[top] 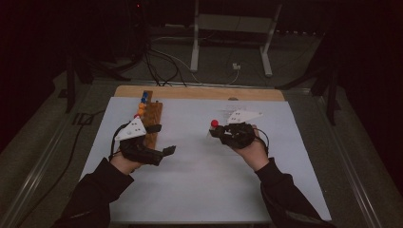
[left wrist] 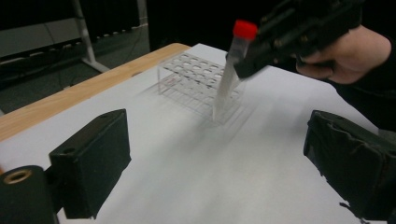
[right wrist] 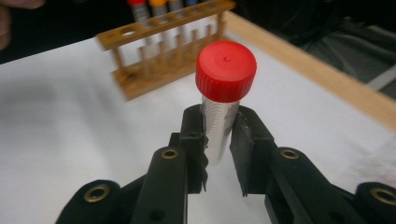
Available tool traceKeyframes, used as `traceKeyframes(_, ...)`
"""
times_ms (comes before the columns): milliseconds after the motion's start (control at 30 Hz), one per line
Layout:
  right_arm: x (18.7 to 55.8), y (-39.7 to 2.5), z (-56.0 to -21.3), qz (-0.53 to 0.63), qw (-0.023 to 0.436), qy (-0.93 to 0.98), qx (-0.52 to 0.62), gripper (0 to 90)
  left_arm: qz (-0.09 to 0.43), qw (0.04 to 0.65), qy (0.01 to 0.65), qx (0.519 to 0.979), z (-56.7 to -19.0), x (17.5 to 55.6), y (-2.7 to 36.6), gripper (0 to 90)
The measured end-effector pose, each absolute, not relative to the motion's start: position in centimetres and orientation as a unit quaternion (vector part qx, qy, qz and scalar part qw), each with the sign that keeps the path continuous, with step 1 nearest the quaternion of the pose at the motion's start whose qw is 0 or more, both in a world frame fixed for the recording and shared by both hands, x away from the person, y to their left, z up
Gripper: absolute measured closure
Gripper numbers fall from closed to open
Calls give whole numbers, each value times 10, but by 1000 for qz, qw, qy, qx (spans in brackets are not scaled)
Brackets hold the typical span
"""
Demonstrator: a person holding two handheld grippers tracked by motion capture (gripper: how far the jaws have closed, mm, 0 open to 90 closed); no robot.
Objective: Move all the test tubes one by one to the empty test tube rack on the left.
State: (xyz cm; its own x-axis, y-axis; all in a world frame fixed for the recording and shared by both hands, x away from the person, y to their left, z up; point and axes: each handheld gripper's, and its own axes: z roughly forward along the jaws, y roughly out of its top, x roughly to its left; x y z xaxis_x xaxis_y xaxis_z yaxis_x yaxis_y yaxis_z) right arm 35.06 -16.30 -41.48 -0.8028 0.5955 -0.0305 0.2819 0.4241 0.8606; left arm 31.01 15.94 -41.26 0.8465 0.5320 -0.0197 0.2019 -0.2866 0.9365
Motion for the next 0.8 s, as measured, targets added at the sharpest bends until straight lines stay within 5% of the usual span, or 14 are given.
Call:
traceKeyframes(333,319,-151,-434,469,124,841,239,752,125,548,190,805,-418,314,124,238)
traceKeyframes(800,308,-135,-448,454,109,857,221,751,110,536,138,826,-431,317,84,600)
